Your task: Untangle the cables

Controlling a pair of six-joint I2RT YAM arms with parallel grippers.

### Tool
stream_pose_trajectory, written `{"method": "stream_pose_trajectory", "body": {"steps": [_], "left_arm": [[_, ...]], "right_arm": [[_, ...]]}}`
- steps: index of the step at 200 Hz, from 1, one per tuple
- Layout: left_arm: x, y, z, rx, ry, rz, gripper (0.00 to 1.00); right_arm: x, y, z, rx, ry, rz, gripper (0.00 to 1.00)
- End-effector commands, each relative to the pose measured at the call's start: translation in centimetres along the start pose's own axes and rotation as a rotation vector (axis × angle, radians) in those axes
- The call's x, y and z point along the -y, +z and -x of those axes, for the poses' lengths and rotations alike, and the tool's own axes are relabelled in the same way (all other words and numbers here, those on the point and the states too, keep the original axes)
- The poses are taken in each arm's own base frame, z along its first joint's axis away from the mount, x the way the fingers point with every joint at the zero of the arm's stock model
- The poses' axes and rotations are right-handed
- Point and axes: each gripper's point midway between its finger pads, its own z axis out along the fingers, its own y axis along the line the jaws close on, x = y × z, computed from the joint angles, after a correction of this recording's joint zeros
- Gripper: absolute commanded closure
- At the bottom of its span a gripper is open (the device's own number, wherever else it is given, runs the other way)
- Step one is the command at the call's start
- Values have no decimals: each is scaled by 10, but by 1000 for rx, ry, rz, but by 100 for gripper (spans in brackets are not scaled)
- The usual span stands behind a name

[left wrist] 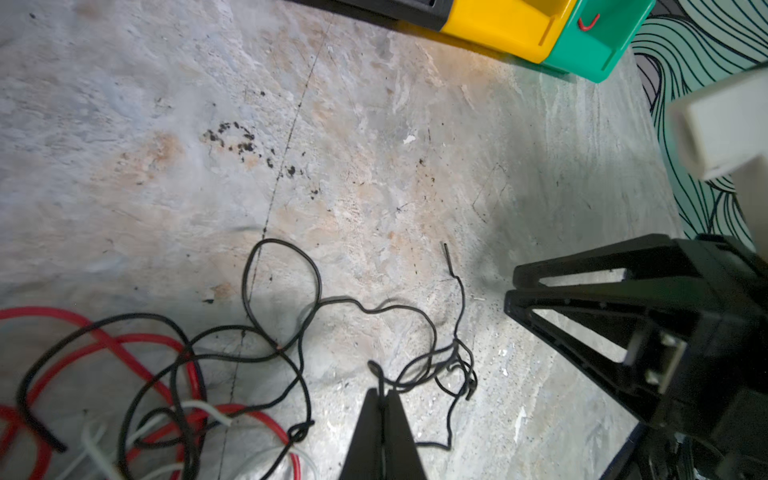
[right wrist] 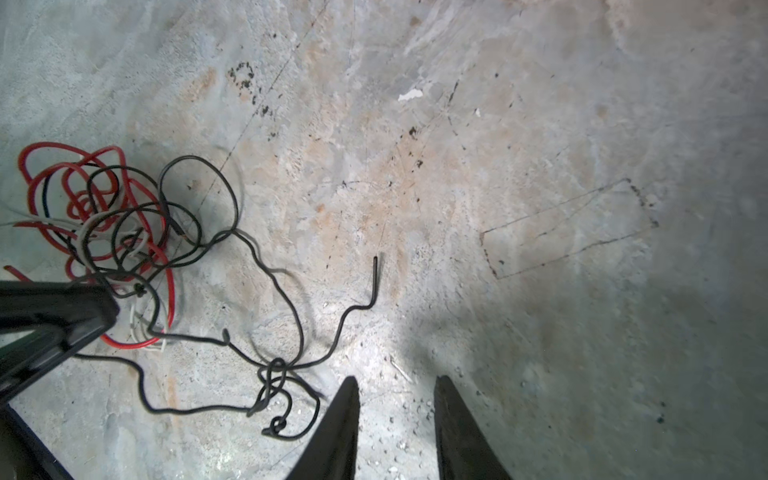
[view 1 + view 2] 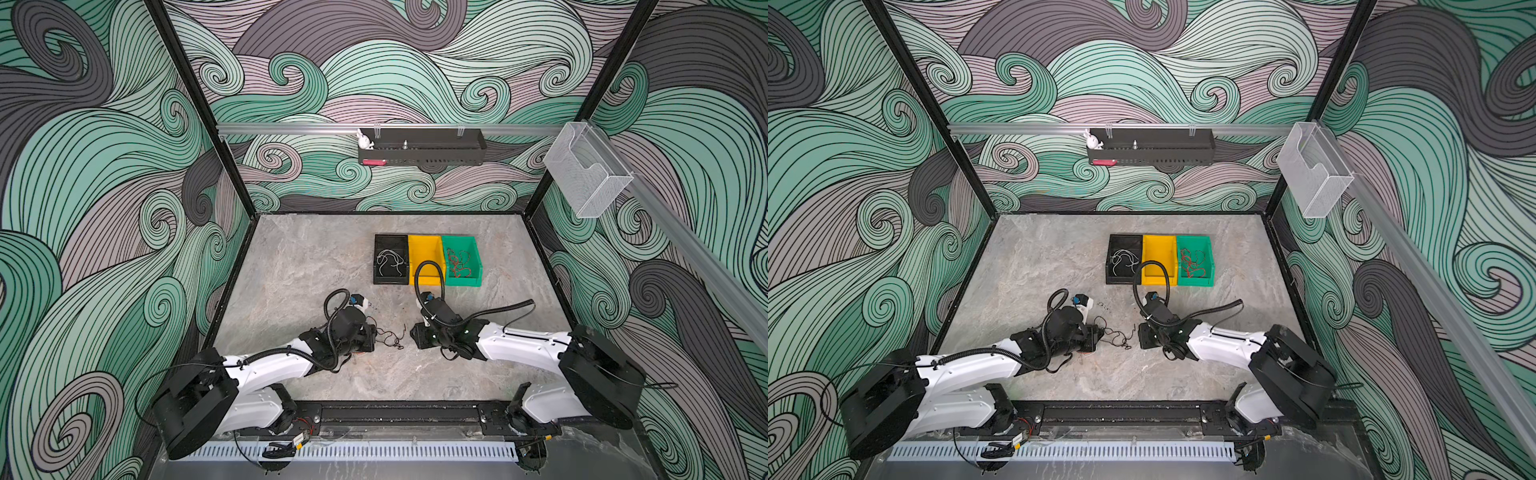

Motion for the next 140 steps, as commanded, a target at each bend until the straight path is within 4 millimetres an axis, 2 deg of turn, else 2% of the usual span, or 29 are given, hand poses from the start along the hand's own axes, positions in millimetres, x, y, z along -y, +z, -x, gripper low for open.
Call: {"method": "stream_pose_trajectory", "body": {"steps": [1,37,66,94,131,140], "left_arm": [[-5,-3,-2,7,-12,19,100],[-7,-2,-4,7,-18,16,100],[-6,-2,-5,6,-19,11,100],[-6,-4,-5,10,-18,5,100],[-7,-6,-5,14,-17,7,100],[-7,-6,-5,15,-15,8,100]], "right_arm": [[-18,4,13,21,28,59,64],[-31,16,14,4,62,95,62],[-30,25,14,-1,48,46,60],[-20,29,13,1,-11,-65,65],[-22,30,10,-4,-114,-169,70],[-21,30,9,-12,-132,-200,73]]}}
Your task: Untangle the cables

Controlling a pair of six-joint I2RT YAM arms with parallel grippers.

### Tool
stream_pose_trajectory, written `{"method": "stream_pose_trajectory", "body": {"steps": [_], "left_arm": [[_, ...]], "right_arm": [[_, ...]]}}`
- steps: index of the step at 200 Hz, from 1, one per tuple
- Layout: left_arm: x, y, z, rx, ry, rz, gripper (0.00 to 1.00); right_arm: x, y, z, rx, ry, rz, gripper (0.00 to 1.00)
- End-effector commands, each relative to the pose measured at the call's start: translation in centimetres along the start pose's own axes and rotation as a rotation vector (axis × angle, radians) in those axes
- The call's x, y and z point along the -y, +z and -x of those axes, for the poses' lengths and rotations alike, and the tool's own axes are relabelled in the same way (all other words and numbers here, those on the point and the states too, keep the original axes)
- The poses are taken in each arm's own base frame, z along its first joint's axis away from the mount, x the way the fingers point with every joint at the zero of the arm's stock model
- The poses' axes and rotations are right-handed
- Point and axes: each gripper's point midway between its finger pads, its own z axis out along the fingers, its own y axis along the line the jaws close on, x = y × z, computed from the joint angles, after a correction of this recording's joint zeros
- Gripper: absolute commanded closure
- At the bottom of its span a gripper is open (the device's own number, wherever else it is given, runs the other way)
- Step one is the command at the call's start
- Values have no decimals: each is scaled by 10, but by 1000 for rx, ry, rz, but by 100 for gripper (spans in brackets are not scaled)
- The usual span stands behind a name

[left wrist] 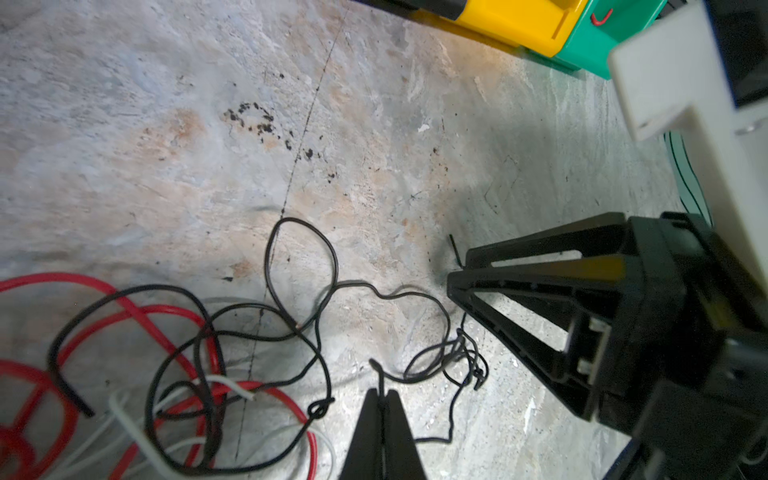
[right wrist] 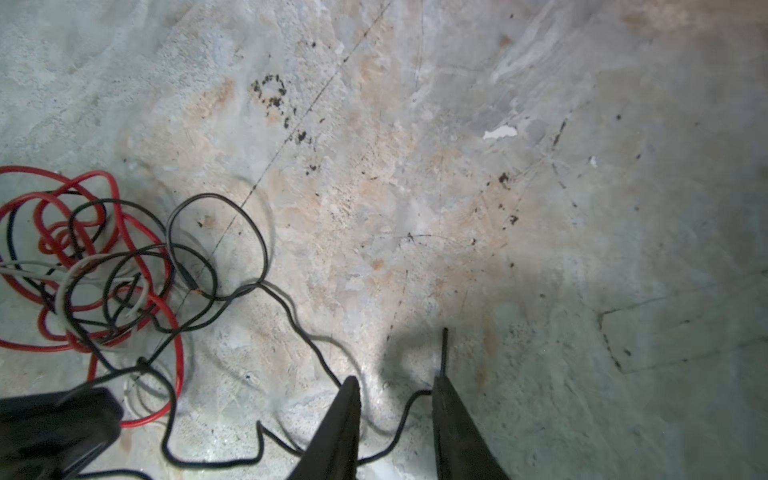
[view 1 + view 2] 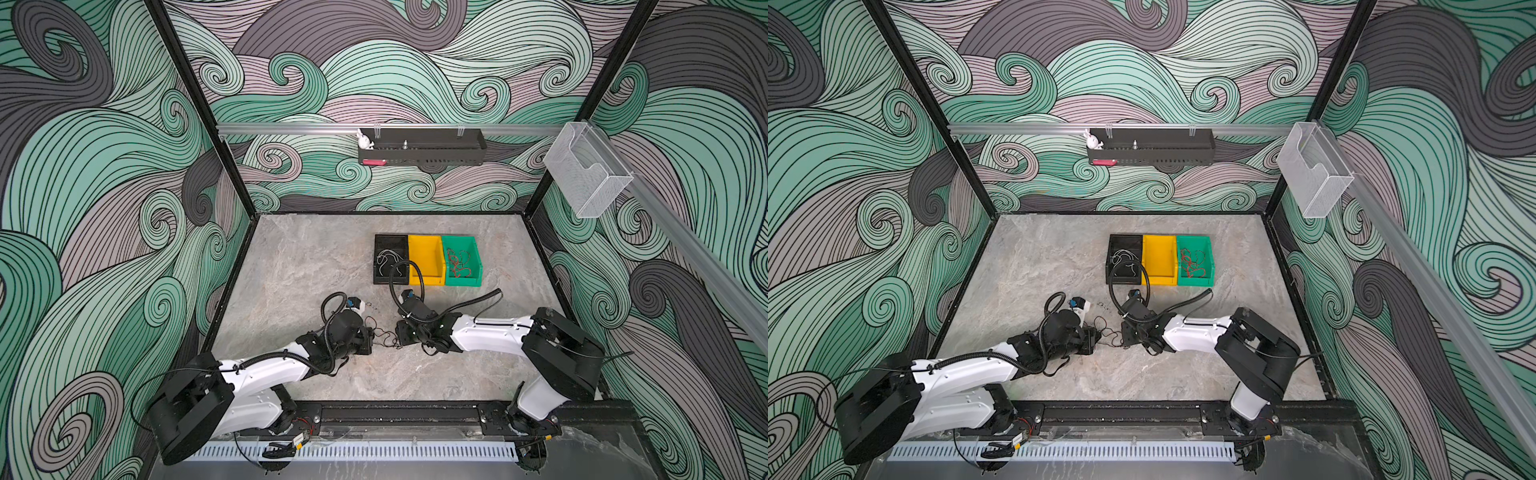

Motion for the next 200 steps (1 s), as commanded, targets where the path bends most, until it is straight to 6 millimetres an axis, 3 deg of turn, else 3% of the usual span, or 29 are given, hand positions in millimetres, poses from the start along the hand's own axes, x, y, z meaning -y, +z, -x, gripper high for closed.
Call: {"method": "stream_pose_trajectory", "body": {"steps": [1,27,92,116,137,200], "left_arm": [[1,-3,2,14,-1,3,100],[0,-6,4,23,2,2,100],[-1,-9,4,32,-3,3,100],[0,-10,5,34,-3,-1,100],[0,-12,5,37,-3,-2,100],[-11,-21,5,62,-10,36,100]], "right_arm": [[11,0,-2,-6,-77,-133,74],[16,0,-6,-33,-98,-182,79],[19,4,-15,-78,-107,-194,80],[19,0,-13,-58,-101,-186,92],[21,-5,-8,-31,-100,-189,96],[64,-25,3,4,-52,-259,100]]}}
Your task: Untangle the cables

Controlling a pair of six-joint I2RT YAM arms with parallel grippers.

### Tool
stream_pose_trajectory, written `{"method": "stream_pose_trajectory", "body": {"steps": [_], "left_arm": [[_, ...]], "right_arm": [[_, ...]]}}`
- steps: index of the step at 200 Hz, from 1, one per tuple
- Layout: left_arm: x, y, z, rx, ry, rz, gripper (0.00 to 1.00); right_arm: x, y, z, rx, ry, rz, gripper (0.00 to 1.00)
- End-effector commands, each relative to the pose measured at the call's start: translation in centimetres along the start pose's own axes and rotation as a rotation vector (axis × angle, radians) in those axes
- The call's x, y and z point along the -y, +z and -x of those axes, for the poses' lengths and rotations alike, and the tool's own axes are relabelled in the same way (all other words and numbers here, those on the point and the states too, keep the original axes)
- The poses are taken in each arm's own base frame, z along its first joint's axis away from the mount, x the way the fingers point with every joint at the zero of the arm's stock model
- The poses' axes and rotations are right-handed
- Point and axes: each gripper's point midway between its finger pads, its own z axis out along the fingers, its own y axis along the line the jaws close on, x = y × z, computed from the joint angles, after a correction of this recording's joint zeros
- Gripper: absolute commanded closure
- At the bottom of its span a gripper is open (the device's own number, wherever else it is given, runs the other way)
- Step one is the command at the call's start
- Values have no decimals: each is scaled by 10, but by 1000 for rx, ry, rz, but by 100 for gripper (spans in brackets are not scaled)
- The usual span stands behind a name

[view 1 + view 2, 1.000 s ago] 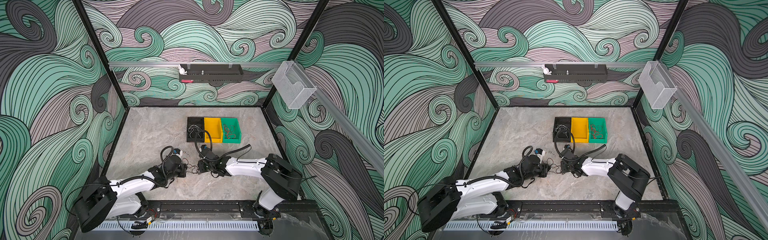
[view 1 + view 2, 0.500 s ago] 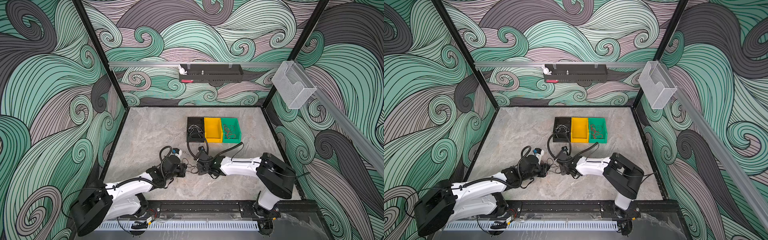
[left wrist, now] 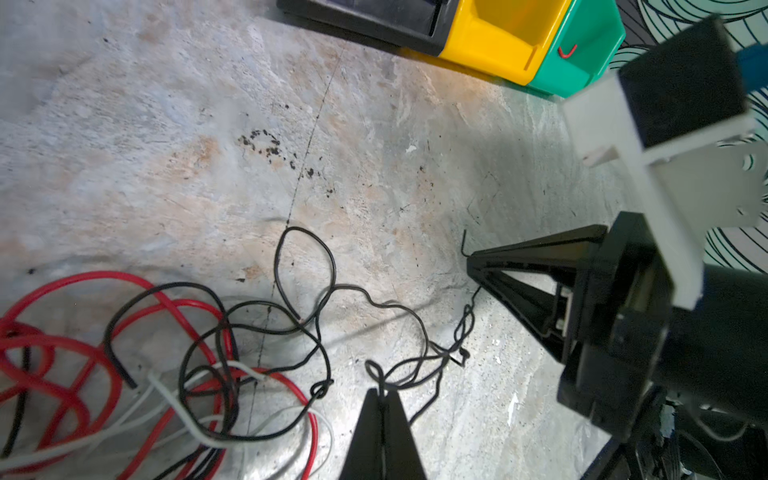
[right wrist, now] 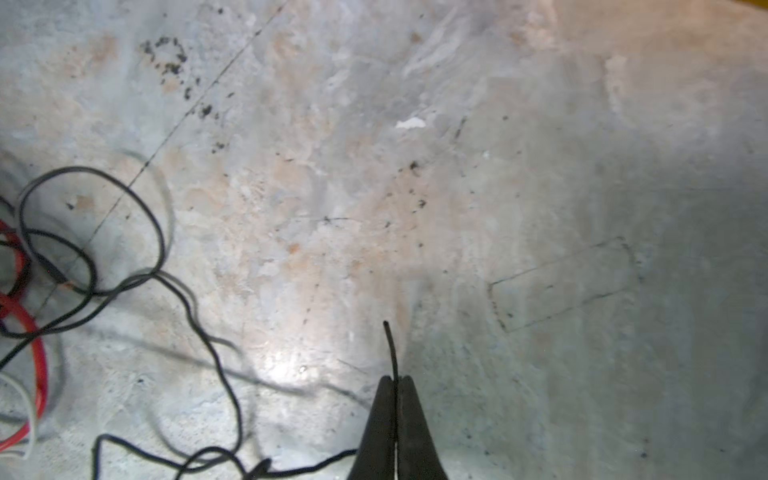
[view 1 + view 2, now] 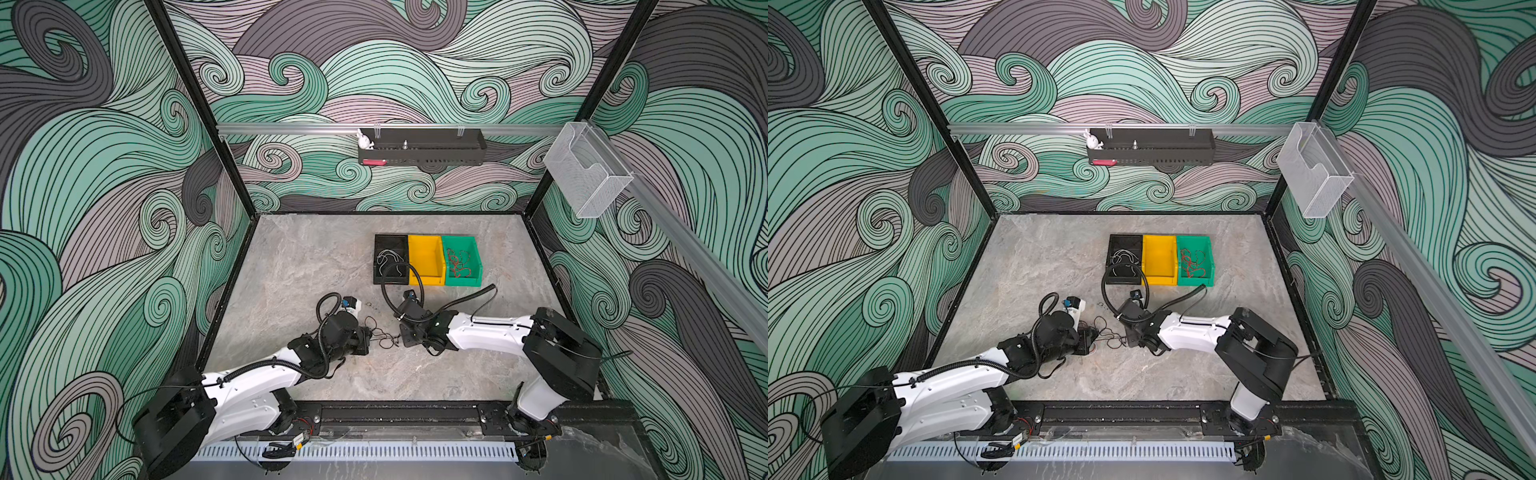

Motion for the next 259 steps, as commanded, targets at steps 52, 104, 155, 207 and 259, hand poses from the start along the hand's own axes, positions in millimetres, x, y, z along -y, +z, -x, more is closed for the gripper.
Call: {"method": "stream_pose_trajectory", "body": {"steps": [52,104,155,207,259], "left_arm": [[-18,-7,-4,17,-8,69,100],[-19,-7,-5,13,-11,73,100],[-7,-4,-4,7,-15,18,100],[16,5,-2,-27,-16,-68,100],[32,16,-5,-87,9,-120,91]], "right_arm": [[66,-17,4,35,93,-97,100],[82,-24,6,53,122,-114,100],[45,-20,8,36,110,83,93],[9,-31,13,57,47,231,70],[-15,-38,12,58,26,338,62]]}}
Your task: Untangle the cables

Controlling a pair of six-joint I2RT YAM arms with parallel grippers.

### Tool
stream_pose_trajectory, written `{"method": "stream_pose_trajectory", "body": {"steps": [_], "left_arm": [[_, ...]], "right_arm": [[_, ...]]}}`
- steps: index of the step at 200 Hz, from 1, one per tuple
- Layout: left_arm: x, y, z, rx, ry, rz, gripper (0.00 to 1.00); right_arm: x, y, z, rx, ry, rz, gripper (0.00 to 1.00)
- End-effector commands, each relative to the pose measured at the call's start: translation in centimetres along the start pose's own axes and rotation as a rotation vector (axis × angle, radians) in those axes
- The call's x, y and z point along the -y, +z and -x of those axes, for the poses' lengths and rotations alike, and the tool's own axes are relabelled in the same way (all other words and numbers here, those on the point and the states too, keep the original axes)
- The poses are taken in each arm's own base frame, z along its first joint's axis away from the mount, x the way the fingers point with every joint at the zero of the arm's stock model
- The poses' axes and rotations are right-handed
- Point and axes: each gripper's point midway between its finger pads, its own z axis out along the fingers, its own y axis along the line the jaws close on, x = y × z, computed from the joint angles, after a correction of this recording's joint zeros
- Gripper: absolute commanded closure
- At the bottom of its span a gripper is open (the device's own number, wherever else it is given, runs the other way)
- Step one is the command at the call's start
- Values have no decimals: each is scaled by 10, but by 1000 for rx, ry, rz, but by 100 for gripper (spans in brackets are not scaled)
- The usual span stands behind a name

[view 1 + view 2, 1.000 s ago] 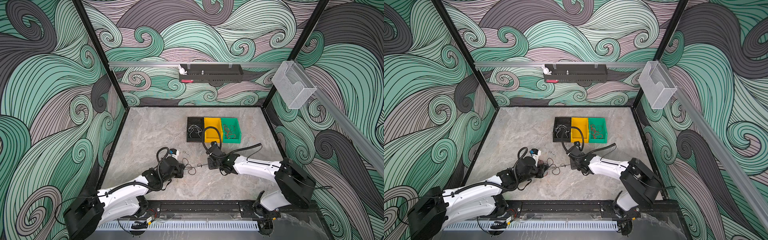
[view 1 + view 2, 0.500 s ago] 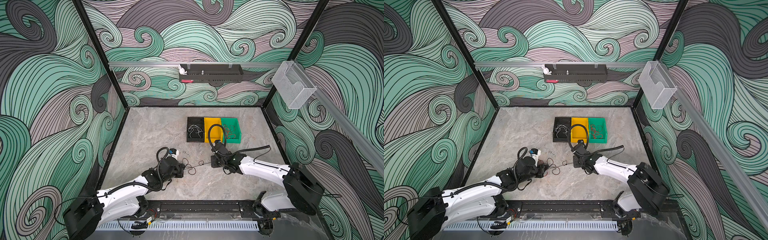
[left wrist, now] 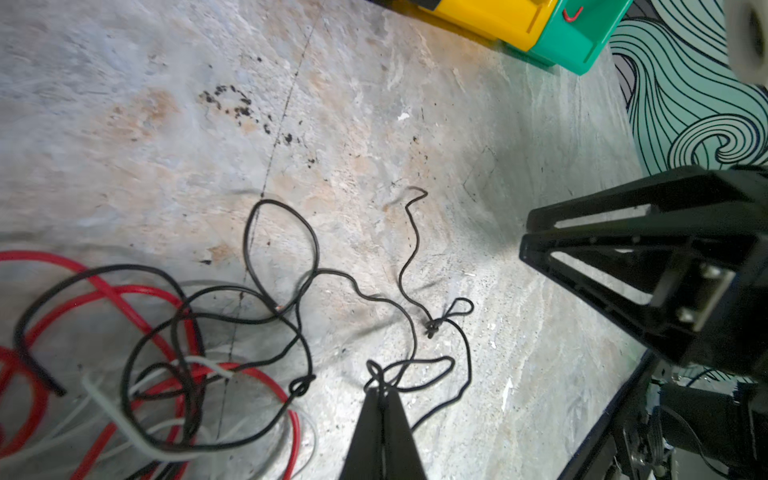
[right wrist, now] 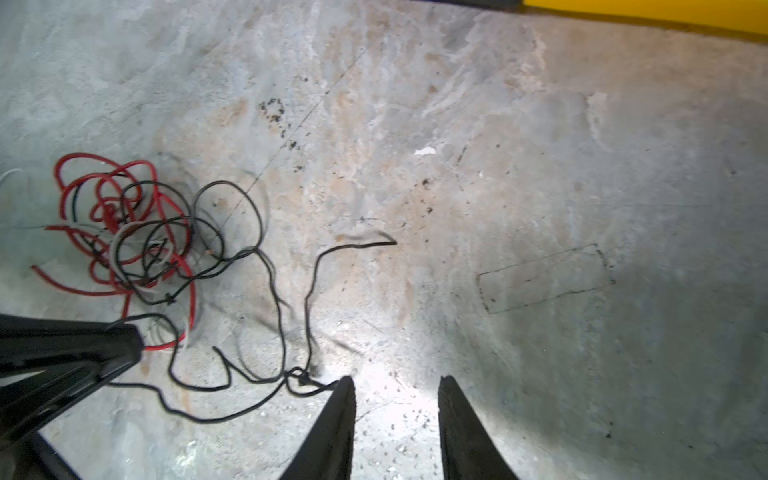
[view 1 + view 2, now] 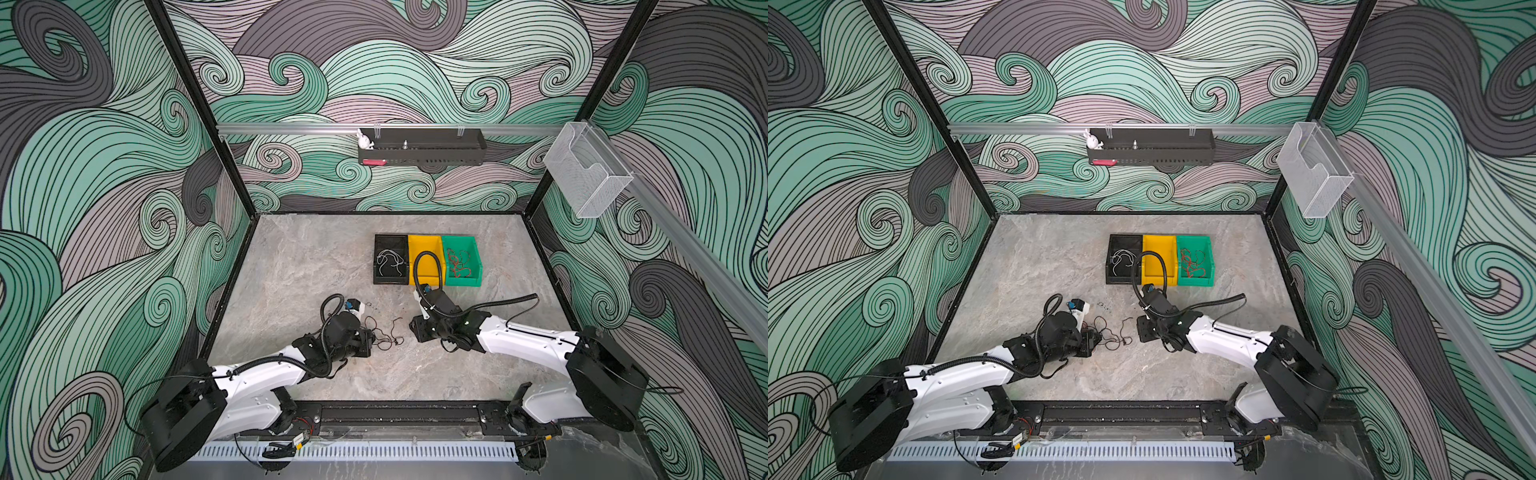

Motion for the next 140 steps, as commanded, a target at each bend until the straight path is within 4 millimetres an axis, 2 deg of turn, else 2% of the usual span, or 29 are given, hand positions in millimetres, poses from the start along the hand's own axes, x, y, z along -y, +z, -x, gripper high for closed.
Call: {"method": "stream_pose_trajectory", "body": {"steps": [1,13,20,33,50,97,140], "left_arm": [[24,4,8,-19,23,-74,91],[25,6,4,-53,48,-71,84],[24,6,3,-69,64,-55,73],[21,3,3,-81,87,-29,61],[18,-5,7,-64,100,-8,52],[-5,-32,23,41,38,73,45],[-42,-53,29,160,-38,184,39]], "right_arm": [[-14,-2,1,7,-10,74,62],[-20,-2,1,5,-9,94,62],[-24,-2,1,3,-14,105,61],[-30,-2,0,4,-27,117,59],[-37,-2,0,2,-45,130,56],[-60,5,-2,-9,-81,176,54],[-90,15,-6,-28,-139,212,49]]}}
